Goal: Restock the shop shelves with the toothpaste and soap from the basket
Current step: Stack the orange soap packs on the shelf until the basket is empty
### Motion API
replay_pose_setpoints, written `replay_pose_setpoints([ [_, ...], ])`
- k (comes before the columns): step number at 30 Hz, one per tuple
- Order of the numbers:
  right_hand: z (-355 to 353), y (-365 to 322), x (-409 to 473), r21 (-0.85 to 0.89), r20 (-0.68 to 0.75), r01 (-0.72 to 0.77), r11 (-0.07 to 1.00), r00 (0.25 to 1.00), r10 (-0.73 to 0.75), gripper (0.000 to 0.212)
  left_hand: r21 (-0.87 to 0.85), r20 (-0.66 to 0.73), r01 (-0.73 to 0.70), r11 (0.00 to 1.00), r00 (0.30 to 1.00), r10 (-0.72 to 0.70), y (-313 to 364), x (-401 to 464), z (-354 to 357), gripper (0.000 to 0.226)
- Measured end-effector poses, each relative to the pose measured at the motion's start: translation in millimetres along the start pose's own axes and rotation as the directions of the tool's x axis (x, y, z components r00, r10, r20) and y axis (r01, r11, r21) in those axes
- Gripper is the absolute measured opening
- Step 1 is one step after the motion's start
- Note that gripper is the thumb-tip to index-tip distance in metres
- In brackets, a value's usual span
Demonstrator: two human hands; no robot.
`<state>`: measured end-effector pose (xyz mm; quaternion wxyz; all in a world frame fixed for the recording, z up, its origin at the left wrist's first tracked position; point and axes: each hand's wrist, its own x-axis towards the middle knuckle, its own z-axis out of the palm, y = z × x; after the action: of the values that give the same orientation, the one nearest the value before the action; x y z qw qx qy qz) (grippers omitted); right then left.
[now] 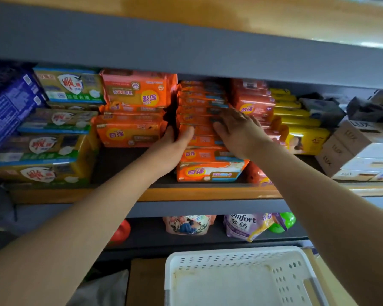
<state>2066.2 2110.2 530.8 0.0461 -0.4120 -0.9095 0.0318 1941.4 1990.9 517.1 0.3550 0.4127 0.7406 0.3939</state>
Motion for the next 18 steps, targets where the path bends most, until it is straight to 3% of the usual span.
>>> replay_pose_setpoints([
  [2, 3, 2, -15, 0.016, -0.095, 0.035, 0.999, 0.995, -0.034, 0.058, 0.178, -0.06, -0.056, 0.982, 0.996, 0.068, -3, -16, 1, 0.07],
  [7, 11, 0, -44, 0.082, -0.125, 0.109, 0.991, 0.987, -0.098, 0.068, 0.44, 0.122, -0.178, 0.88, 0.983, 0.137, -13, -37, 3, 0.054],
  [13, 8, 0, -44, -0.016, -0.077, 0.073, 0.997, 0.994, -0.074, 0.053, 0.628, 0.0, -0.153, 0.763, 0.981, 0.196, -17, -36, 12, 0.048],
  [16, 5, 7, -60, 0.03, -0.142, 0.086, 0.996, 0.987, -0.081, 0.057, 0.618, -0.097, -0.104, 0.779, 0.973, 0.207, -15, -47, 15, 0.064],
  [18, 6, 23, -81, 0.071, -0.204, 0.065, 0.995, 0.978, -0.049, 0.06, 0.613, -0.201, -0.131, 0.779, 0.928, 0.314, -13, -59, 19, 0.073],
])
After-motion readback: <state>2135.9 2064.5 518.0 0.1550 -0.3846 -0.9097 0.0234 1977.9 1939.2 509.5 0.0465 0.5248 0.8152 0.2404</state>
